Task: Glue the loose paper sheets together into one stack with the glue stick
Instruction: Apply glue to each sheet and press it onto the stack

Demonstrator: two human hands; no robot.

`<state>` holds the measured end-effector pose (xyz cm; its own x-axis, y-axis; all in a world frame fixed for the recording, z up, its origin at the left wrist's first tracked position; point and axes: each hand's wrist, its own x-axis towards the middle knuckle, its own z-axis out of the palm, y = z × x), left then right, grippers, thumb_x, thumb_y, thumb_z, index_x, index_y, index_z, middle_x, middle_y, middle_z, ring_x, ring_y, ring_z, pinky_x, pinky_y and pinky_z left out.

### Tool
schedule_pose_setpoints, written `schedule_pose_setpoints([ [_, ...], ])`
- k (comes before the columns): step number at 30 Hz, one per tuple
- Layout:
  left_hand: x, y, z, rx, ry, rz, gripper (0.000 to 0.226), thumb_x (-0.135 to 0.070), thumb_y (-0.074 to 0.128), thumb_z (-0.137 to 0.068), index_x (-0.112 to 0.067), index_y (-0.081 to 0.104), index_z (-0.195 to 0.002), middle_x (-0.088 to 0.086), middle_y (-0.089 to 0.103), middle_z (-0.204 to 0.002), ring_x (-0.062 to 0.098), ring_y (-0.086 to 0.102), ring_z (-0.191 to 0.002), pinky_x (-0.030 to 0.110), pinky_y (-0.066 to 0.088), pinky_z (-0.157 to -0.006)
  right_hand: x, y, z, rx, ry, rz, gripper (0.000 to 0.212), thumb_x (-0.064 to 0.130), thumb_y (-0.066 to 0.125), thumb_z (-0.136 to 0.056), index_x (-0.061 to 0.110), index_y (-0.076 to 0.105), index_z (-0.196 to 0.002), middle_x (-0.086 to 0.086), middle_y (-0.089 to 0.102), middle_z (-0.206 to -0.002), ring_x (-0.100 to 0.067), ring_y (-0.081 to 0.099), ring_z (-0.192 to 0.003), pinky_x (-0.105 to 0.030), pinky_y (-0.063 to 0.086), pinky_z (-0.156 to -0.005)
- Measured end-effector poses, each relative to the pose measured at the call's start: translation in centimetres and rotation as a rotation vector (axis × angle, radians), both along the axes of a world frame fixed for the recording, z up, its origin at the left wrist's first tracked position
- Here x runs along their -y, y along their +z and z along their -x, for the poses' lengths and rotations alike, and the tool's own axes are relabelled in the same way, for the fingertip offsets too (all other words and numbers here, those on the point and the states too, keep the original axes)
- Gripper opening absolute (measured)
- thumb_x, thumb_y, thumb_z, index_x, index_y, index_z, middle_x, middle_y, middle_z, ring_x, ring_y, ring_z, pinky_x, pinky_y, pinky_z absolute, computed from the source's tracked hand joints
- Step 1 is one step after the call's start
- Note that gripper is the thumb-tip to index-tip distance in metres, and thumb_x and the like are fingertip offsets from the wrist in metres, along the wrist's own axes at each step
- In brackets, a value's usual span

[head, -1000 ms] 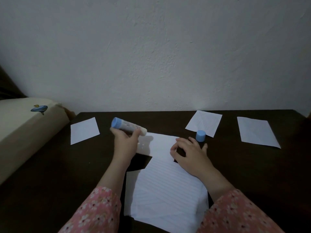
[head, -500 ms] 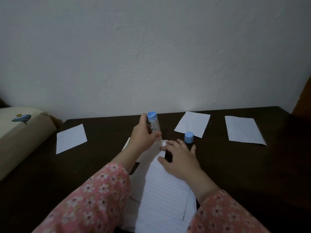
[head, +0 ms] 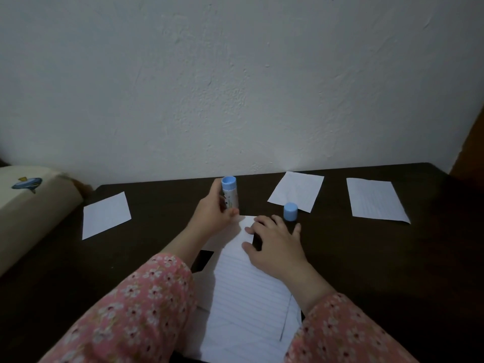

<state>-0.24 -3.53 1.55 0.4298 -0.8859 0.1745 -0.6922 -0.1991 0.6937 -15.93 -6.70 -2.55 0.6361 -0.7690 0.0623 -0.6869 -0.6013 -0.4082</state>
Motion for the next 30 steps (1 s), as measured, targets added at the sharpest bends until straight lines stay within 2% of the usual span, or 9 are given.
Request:
schedule_pose_setpoints([
  [4, -0.5, 0.0, -1.9, -0.012, 0.039, -0.028, 0.074, -0.012, 0.07, -0.083, -0.022, 0.027, -0.142, 0.009, 0.054, -0.13, 0.025, 0.053, -0.121, 0.04, 0.049, -0.095, 0.1, -0.1, 0.0, -0.002, -0.001, -0.007, 0.042, 0.051, 0.044, -0.094, 0.039, 0.045, -0.134, 0.015, 0.023, -0.153, -0.018, 0.006, -0.147, -0.065, -0.005, -0.111],
  [7, -0.9, 0.1, -3.0, -0.018, 0.07, -0.035, 0.069, -0.012, 0.068, -0.084, -0.023, 0.029, -0.139, 0.01, 0.054, -0.13, 0.025, 0.053, -0.12, 0.034, 0.047, -0.088, 0.0, -0.1, 0.0, 0.005, -0.001, -0.004, 0.042, 0.051, 0.044, -0.094, 0.038, 0.045, -0.134, 0.015, 0.023, -0.153, -0.018, 0.006, -0.147, -0.064, -0.004, -0.111],
  [16, -2.1, 0.2, -5.1, -0.061, 0.188, -0.031, 0.07, -0.012, 0.065, -0.087, -0.025, 0.025, -0.142, 0.012, 0.049, -0.137, 0.03, 0.048, -0.126, 0.045, 0.046, -0.096, -0.2, -0.2, 0.1, 0.028, -0.011, 0.019, 0.041, 0.051, 0.045, -0.093, 0.038, 0.047, -0.132, 0.016, 0.027, -0.151, -0.017, 0.01, -0.146, -0.063, -0.002, -0.112],
  [21, -2.9, 0.0, -5.7, -0.132, 0.257, 0.028, 0.06, -0.013, 0.065, -0.088, -0.023, 0.031, -0.136, 0.011, 0.05, -0.135, 0.03, 0.048, -0.126, 0.041, 0.046, -0.092, -0.2, -0.2, 0.1, 0.038, -0.011, 0.039, 0.041, 0.051, 0.045, -0.093, 0.038, 0.048, -0.131, 0.016, 0.03, -0.149, -0.016, 0.013, -0.144, -0.062, 0.001, -0.112],
  [23, -3.6, -0.1, -5.4, -0.227, 0.309, 0.13, 0.061, -0.014, 0.066, -0.087, -0.023, 0.031, -0.136, 0.01, 0.05, -0.136, 0.029, 0.048, -0.126, 0.042, 0.044, -0.095, -0.3, -0.2, 0.0, 0.044, -0.014, 0.047, 0.041, 0.051, 0.046, -0.092, 0.038, 0.049, -0.13, 0.016, 0.032, -0.147, -0.015, 0.016, -0.143, -0.062, 0.003, -0.112],
  [26, -4.8, 0.5, -4.3, -0.436, 0.435, 0.416, 0.071, -0.018, 0.068, -0.086, -0.024, 0.026, -0.142, 0.006, 0.045, -0.14, 0.024, 0.044, -0.129, 0.042, 0.039, -0.103, -0.4, -0.2, 0.0, 0.067, -0.031, 0.076, 0.039, 0.052, 0.047, -0.09, 0.037, 0.051, -0.126, 0.015, 0.037, -0.139, -0.014, 0.023, -0.137, -0.06, 0.007, -0.112],
  [30, -5.8, 1.3, -2.7, -0.628, 0.545, 0.633, 0.08, -0.019, 0.068, -0.086, -0.028, 0.018, -0.148, 0.006, 0.039, -0.146, 0.022, 0.04, -0.134, 0.044, 0.037, -0.109, -0.6, -0.2, -0.1, 0.025, -0.074, 0.113, 0.046, 0.063, 0.045, -0.087, 0.037, 0.051, -0.124, 0.01, 0.04, -0.131, -0.015, 0.03, -0.131, -0.057, 0.01, -0.112],
])
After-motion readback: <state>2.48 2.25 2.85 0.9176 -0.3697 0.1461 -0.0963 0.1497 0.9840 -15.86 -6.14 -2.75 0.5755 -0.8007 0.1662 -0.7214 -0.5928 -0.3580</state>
